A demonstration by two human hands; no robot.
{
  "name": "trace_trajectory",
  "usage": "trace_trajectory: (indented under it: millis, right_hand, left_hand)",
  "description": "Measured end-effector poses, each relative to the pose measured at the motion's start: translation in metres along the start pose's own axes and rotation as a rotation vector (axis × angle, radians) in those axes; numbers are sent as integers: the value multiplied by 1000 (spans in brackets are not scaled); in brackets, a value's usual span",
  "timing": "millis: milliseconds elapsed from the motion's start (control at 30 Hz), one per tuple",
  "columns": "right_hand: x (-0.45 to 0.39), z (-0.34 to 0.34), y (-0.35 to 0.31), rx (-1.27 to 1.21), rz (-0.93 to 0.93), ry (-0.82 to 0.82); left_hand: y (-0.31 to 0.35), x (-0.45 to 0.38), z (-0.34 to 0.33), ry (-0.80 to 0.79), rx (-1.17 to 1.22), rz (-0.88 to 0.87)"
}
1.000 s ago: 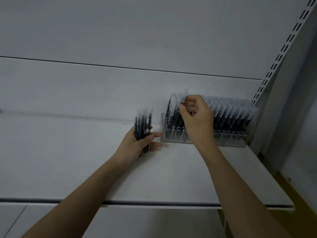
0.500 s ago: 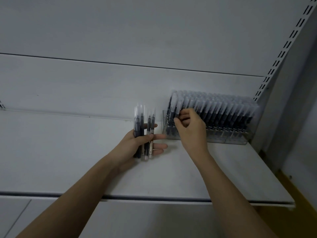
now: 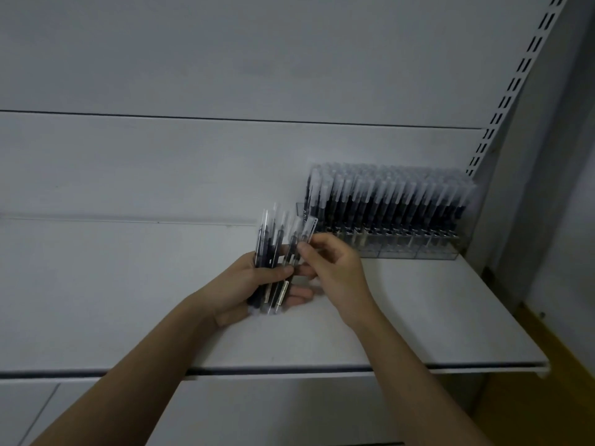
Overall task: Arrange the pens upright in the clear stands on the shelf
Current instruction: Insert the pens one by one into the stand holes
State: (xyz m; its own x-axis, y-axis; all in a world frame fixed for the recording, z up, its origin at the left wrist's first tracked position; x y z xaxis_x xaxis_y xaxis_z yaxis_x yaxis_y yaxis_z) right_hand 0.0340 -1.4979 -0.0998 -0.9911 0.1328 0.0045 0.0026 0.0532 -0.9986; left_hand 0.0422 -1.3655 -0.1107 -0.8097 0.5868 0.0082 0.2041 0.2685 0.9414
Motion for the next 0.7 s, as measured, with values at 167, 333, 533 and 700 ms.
trace_trajectory:
  millis: [167, 333, 533, 700]
  right_hand:
    - [0, 2, -1, -72, -39, 29]
    - [-3, 8, 0, -40, -13, 82]
    - [-22, 35, -32, -147, 56, 213]
    - [-28, 50, -82, 94, 311, 327]
  left_hand:
    - [1, -1, 1, 13, -16, -12]
    - [3, -1, 2, 30, -9, -17]
    - [4, -2, 4, 72, 87, -49]
    - [6, -2, 7, 78, 37, -80]
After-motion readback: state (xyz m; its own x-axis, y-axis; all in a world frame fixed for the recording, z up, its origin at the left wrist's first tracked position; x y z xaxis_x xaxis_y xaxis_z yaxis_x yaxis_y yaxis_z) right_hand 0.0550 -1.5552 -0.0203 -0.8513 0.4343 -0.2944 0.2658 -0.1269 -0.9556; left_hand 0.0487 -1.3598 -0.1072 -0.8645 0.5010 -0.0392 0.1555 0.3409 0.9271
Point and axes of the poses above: each hand's wrist, its own x-axis away from the middle knuckle, its own z-axis out of the back of the hand, y = z × x, the point moved 7 cm from there along -x, towards the middle knuckle, and after that the axes turned 9 degrees about -z, right-handed, at the moved point
